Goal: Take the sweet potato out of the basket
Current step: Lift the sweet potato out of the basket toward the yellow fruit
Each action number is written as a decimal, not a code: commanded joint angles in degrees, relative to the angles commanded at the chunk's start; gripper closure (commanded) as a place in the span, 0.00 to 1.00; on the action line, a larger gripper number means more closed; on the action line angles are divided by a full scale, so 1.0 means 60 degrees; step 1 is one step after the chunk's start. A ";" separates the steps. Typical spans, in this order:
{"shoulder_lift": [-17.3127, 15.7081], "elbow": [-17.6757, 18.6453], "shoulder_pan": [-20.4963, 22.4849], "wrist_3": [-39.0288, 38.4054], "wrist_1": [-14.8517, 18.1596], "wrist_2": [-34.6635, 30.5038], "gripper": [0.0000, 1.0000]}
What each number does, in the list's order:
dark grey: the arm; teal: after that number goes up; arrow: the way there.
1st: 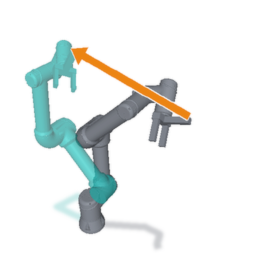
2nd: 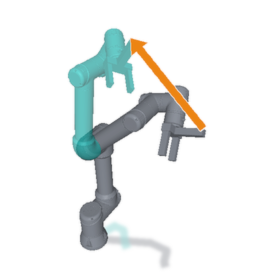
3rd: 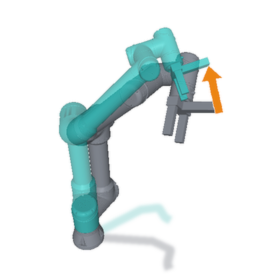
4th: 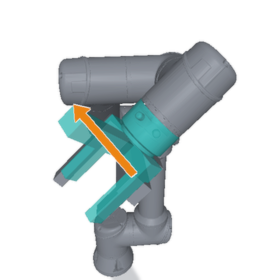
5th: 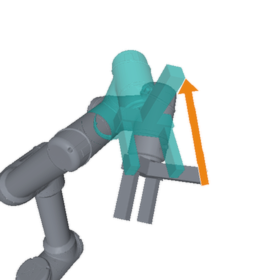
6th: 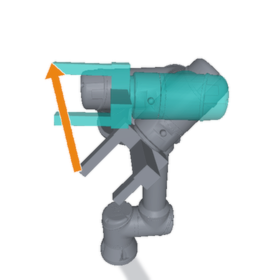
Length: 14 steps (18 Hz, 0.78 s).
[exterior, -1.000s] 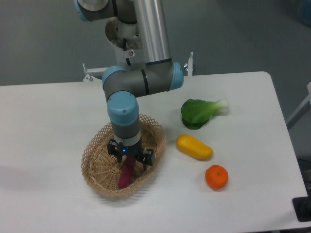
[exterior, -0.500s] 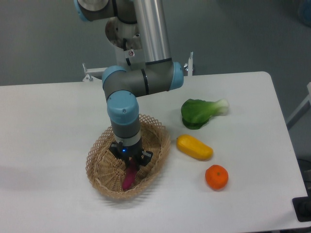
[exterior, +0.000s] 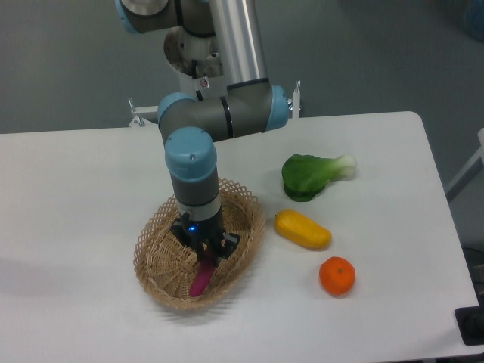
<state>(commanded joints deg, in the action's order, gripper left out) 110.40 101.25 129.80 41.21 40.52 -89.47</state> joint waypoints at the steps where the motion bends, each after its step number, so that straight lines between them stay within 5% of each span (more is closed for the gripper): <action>1: -0.0131 -0.0015 0.0190 0.0234 0.0058 0.0000 0.68; 6: -0.0513 -0.0059 0.1522 0.2195 0.0234 0.0044 0.68; 14: -0.0821 -0.0600 0.3691 0.5345 0.1537 0.0454 0.68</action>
<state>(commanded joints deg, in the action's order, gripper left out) 105.47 97.65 151.95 73.28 49.74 -86.75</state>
